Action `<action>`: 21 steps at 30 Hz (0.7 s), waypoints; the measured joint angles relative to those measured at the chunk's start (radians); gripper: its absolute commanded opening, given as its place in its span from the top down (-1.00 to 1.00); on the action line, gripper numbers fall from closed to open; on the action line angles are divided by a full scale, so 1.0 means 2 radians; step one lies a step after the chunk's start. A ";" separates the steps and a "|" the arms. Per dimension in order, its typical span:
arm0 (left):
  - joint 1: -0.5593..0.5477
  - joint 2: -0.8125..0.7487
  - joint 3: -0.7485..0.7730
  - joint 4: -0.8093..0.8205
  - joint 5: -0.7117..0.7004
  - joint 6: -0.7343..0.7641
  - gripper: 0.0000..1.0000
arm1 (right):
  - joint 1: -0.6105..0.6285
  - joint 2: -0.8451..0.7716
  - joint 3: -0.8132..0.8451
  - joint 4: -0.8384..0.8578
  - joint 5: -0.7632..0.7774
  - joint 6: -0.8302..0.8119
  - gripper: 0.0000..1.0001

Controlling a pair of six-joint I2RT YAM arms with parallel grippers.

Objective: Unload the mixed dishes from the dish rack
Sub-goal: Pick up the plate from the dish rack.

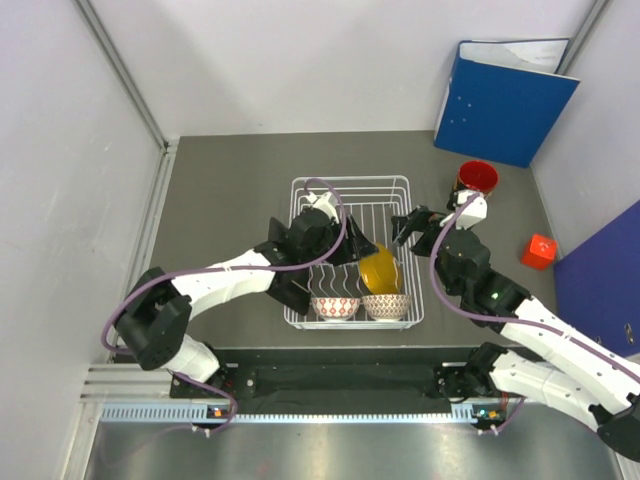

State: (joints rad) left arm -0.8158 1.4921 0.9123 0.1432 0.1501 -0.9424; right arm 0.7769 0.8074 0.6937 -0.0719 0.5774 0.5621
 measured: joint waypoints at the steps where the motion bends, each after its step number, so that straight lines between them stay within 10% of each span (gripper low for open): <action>1: -0.001 0.000 0.000 0.001 0.000 -0.001 -0.18 | 0.000 0.000 0.000 0.000 0.000 0.000 -0.89; 10: -0.001 -0.019 -0.005 -0.005 -0.024 0.002 -0.50 | 0.000 0.000 0.000 0.001 0.000 0.001 -0.89; 21: -0.003 -0.038 -0.031 -0.016 -0.034 -0.005 -0.40 | 0.000 0.000 -0.003 0.006 0.000 0.004 -0.88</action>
State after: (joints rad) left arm -0.8223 1.4170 0.8509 0.1108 0.0826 -0.9524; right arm 0.7769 0.8070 0.6872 -0.0605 0.5766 0.5705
